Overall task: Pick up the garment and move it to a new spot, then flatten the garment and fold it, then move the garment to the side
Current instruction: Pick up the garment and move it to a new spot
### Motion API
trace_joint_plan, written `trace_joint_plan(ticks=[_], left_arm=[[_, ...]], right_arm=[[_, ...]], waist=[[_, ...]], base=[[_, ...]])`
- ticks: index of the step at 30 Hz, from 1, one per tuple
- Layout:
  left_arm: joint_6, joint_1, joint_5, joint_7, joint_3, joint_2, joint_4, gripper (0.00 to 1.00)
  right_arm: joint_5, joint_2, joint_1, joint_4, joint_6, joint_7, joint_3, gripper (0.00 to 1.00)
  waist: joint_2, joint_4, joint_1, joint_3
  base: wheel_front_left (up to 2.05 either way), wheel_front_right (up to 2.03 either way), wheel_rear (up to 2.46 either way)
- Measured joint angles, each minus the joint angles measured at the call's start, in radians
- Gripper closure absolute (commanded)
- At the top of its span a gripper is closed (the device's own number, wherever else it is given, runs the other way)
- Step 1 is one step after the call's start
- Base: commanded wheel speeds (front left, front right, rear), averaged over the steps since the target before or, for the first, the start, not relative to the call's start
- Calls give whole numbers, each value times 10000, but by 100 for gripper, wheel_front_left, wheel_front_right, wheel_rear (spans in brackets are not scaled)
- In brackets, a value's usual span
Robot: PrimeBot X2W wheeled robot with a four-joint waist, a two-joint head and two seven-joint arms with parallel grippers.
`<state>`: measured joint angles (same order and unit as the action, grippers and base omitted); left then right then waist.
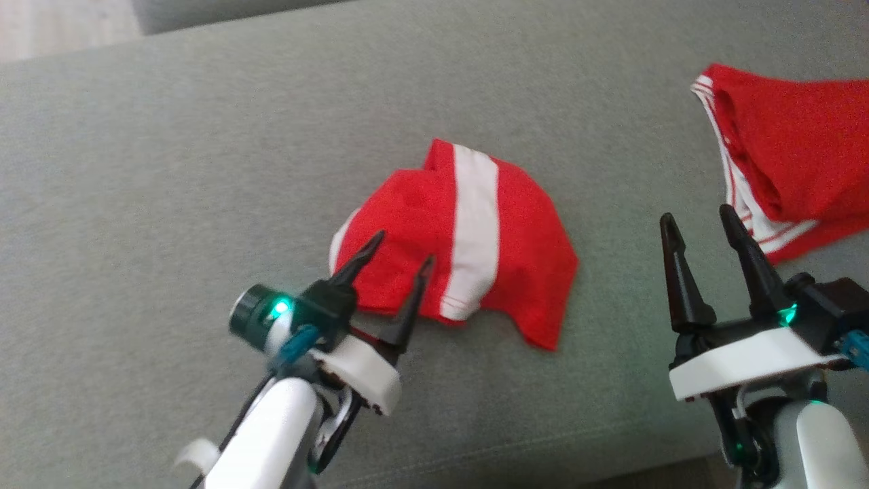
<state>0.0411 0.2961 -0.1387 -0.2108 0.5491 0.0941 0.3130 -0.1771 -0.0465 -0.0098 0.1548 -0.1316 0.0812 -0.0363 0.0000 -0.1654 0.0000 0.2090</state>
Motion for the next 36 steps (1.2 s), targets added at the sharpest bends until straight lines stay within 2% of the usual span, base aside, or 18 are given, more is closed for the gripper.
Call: trace_joint_plan(ticks=[7,12,15,23,36], left_arm=[[-888,-825,-552,-301,-1195,128,-943,0],[-1461,-1336,-809,-380,-2165,479,-1423,0],[-1655,-1743,-844,-387,-2562,706,-1590,0],[-1741,-2721,-930,-387,-2918,1001,-1935,0],[-1835,-3403,-928,-382,-2872,1229,-2286,0]], right_arm=[[25,-13,22,2,0,240,-123,0],[25,-73,110,8,0,341,-142,0],[25,-105,325,-2,0,424,-146,0],[23,-207,690,-10,0,523,-65,0],[27,-201,1283,25,0,700,54,0]], waist=[[0,761,0,-622],[0,1229,0,-940],[0,1429,0,-1139],[0,1686,0,-1700],[0,1525,0,-2094]], base=[[0,0,0],[0,0,0],[0,0,0],[0,0,0],[0,0,0]])
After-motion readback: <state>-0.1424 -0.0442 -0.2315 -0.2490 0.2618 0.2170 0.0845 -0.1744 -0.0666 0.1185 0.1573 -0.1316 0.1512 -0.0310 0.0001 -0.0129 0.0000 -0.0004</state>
